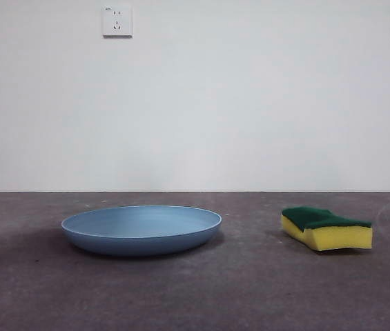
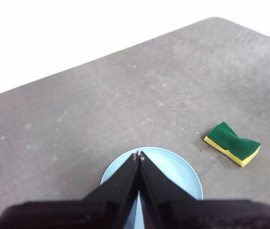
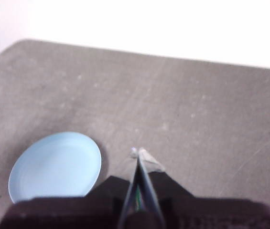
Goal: Pick up the plate,pick up the cloth,clean the plate with the cloth
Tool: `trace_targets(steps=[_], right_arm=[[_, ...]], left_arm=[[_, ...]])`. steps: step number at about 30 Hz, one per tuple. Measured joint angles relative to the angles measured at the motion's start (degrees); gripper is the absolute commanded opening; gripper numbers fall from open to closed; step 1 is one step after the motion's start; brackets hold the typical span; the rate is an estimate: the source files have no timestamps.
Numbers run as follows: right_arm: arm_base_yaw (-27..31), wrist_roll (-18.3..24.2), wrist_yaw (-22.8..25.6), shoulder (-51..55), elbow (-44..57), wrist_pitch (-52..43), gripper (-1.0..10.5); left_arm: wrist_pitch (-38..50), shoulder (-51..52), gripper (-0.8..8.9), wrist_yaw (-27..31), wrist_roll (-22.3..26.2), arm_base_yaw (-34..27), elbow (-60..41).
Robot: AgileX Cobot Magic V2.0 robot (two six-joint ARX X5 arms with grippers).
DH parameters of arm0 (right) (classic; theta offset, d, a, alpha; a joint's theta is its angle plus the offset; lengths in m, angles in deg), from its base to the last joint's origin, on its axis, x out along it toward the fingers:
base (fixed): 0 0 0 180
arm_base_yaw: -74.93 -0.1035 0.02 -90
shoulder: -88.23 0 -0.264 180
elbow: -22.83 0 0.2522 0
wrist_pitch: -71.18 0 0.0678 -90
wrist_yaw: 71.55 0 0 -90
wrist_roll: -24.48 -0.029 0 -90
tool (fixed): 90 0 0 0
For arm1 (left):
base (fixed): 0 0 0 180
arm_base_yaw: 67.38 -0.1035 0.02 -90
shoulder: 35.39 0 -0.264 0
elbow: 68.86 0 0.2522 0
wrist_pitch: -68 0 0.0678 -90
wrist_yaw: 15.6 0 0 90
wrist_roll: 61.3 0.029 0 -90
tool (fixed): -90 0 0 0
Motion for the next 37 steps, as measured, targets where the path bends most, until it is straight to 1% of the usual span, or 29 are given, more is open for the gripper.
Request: trace_targets(steps=[3, 6, 8, 11, 16, 23, 32, 34, 37], right_arm=[[0.0, -0.44, 0.28, 5.81, 5.33, -2.62, -0.1], [0.0, -0.68, 2.99, 11.74, 11.08, -3.61, -0.1], [0.0, -0.79, 4.72, 15.78, 14.84, -3.96, -0.1], [0.0, -0.96, 5.22, 19.65, 18.6, -3.56, -0.1], [0.0, -2.05, 6.1, 19.93, 19.02, -1.79, 0.0], [0.0, -2.32, 6.12, 19.85, 19.02, -1.38, 0.0], [0.0, -2.36, 6.1, 19.85, 19.02, -1.38, 0.0], [0.0, -2.36, 6.1, 19.85, 19.02, -1.38, 0.0], [0.0, -2.36, 6.1, 19.85, 19.02, -1.38, 0.0]], left_arm=[[5.07, 6.05, -0.09, 0.0, 0.11, 0.0, -8.98], [9.53, 12.76, -0.09, 0.0, -1.46, 0.0, -18.01], [11.54, 17.46, -0.09, 0.0, -3.1, 0.0, -23.39], [12.37, 23.1, -0.09, 0.0, -4.85, 0.0, -28.04], [12.98, 26.84, -0.01, 0.0, -6.34, 0.0, -27.93], [11.04, 25.29, -0.01, 0.2, -6.78, 0.0, -27.93], [10.82, 23.45, -0.01, 0.2, -6.8, 0.0, -27.93], [10.82, 23.21, -0.01, 0.24, -6.51, 0.0, -27.93], [10.6, 24.11, -0.01, 0.39, -3.85, -0.37, -27.93]])
